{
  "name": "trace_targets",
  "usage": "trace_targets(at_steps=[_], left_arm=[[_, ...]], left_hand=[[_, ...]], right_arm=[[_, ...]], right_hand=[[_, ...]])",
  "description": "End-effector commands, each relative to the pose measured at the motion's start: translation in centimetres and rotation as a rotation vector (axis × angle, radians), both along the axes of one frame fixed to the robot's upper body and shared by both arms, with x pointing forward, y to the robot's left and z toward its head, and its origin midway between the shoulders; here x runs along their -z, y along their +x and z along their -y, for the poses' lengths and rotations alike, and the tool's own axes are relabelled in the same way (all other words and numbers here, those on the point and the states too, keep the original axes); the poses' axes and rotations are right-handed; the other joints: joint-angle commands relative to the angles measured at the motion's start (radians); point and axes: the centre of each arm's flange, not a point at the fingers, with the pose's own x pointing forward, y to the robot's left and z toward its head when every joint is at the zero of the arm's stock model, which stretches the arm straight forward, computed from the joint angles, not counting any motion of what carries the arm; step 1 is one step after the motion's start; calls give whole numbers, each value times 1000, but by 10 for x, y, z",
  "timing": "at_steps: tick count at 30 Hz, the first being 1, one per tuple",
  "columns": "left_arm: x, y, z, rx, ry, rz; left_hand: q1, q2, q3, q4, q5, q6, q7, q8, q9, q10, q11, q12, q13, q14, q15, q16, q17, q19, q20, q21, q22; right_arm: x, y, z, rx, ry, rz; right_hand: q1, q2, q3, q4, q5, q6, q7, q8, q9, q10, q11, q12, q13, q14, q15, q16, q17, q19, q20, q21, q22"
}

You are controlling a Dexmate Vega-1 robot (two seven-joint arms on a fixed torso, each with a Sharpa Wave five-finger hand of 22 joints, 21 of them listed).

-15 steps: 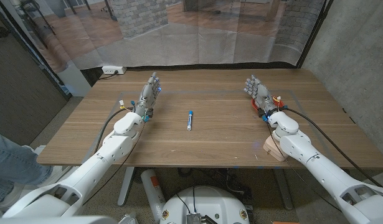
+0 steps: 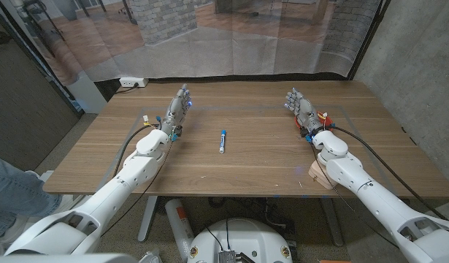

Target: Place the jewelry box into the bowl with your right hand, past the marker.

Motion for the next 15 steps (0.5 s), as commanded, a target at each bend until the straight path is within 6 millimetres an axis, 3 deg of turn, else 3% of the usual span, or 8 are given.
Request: trace_targets(at_steps=[1, 8, 15], left_arm=[[2, 0, 8, 13, 14, -18], [-6, -4, 6, 1, 27, -9], [-9, -6, 5, -11, 32, -13]], left_hand=[[10, 2, 3, -2, 5, 1, -1, 4, 5, 0, -4, 9, 4, -18, 1, 3, 3, -34, -8, 4, 2], [16, 12, 5, -4, 6, 15, 1, 7, 5, 16, -4, 12, 4, -4, -2, 6, 2, -18, 2, 10, 2], [19, 17, 6, -5, 6, 21, 0, 8, 5, 20, -3, 13, 4, -1, 0, 5, 2, -18, 5, 9, 2]], right_arm=[[-8, -9, 0, 10, -18, 42], [-7, -13, 7, 28, -37, 48], [-4, -20, 11, 26, -25, 65]], right_hand=[[21, 5, 3, -12, 2, 19, -5, 11, 3, 19, -8, 9, 3, 12, -5, 5, 2, 9, -39, -9, 5], [30, 9, 1, -21, -2, 35, -13, 13, 3, 45, -18, 15, 4, 39, -22, 12, 3, 46, -50, -9, 6], [33, 10, 0, -23, -2, 36, -15, 13, 3, 46, -16, 14, 4, 40, -21, 11, 4, 47, -50, -12, 6]])
